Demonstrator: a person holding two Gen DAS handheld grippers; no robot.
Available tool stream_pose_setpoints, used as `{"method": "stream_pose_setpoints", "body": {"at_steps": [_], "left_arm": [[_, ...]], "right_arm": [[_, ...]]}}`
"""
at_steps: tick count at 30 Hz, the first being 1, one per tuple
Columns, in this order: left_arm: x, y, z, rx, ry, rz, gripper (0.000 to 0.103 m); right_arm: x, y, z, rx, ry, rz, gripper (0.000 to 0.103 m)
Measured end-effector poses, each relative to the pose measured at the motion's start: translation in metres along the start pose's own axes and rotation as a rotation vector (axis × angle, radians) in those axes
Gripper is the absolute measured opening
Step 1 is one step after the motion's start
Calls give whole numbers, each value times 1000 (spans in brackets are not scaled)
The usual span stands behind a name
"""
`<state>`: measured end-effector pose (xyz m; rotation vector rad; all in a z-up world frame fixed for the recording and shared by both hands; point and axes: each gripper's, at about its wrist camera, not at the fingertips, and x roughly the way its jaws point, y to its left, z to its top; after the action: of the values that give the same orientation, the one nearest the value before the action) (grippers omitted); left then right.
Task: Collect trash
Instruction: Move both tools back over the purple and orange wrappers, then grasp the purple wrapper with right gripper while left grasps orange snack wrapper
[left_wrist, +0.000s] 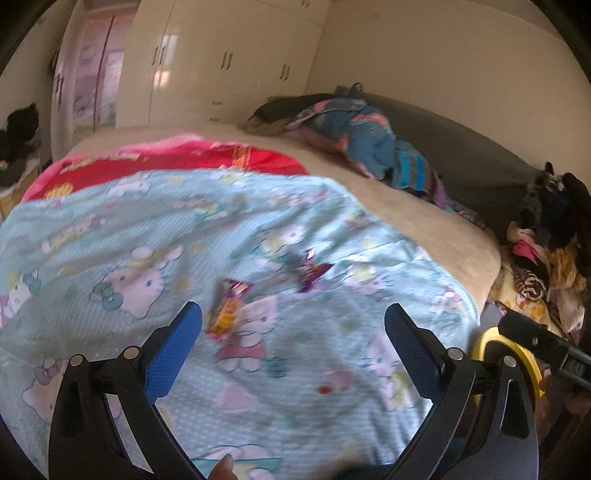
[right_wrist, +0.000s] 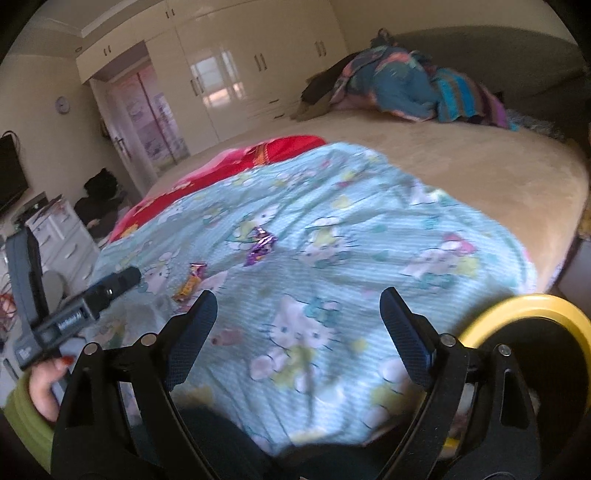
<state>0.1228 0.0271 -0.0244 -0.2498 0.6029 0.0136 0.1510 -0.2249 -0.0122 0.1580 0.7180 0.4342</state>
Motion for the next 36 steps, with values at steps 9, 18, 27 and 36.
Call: {"method": "stream_pose_setpoints", "body": {"at_steps": [9, 18, 27, 36], "left_arm": [[34, 40, -13, -53, 76, 22, 95], [75, 58, -27, -74, 145, 26, 57], [97, 69, -34, -104, 183, 20, 32], [94, 71, -40, -111, 187, -17, 10]], "right_arm": [[77, 35, 22, -67, 45, 21, 82], [170, 53, 35, -105, 119, -33, 82], [237, 58, 37, -43, 227, -51, 68], [236, 52, 30, -41, 232, -26, 14]]}}
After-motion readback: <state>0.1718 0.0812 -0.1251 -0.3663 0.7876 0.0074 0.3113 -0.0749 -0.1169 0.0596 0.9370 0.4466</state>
